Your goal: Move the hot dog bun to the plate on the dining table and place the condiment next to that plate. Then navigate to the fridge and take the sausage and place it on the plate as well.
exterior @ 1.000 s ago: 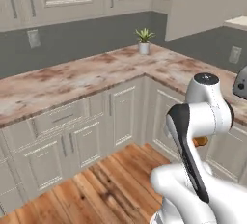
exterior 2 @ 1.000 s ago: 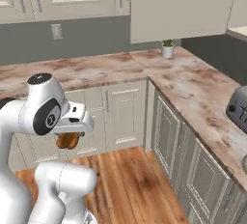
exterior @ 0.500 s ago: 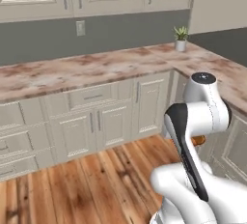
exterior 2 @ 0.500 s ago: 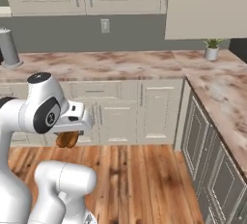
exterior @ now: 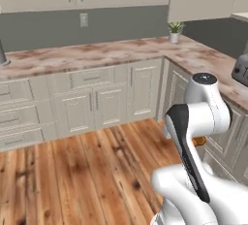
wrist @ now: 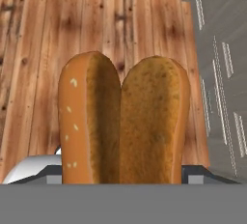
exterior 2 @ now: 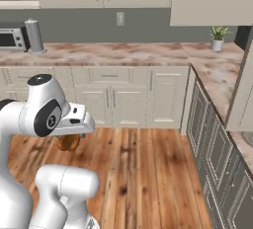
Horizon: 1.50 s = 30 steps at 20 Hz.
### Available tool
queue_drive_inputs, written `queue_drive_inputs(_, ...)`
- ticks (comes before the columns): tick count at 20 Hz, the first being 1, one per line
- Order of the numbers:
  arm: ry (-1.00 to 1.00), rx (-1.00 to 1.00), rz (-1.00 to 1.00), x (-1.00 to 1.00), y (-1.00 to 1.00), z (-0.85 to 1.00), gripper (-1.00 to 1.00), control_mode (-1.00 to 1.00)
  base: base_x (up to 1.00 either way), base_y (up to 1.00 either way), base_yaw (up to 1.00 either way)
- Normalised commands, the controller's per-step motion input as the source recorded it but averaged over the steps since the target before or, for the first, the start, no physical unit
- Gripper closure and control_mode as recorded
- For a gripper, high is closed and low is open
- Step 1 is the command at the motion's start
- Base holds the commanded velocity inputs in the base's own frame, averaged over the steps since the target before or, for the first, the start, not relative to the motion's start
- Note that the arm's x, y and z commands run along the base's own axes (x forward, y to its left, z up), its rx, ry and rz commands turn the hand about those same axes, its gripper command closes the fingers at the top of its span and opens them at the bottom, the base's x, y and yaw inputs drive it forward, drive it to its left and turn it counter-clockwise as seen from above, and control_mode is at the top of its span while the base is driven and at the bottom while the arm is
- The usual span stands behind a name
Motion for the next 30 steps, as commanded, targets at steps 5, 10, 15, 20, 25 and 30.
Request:
queue_drive_inputs(5, 0.0, 0.0, 0.0, 0.0, 0.0, 0.0, 1.0, 1.0, -1.0, 0.0, 0.13)
queue_drive_inputs(10, 0.0, 0.0, 0.0, 0.0, 0.0, 0.0, 1.0, 1.0, -1.0, 0.0, 0.13)
queue_drive_inputs(15, 0.0, 0.0, 0.0, 0.0, 0.0, 0.0, 1.0, 1.0, -1.0, 0.0, 0.11)
queue_drive_inputs(20, 0.0, 0.0, 0.0, 0.0, 0.0, 0.0, 1.0, 1.0, -1.0, 0.0, 0.1)
queue_drive_inputs(25, 0.0, 0.0, 0.0, 0.0, 0.0, 0.0, 1.0, 1.0, -1.0, 0.0, 0.05)
queue_drive_inputs(30, 0.0, 0.0, 0.0, 0.0, 0.0, 0.0, 1.0, 1.0, -1.0, 0.02, 0.03)
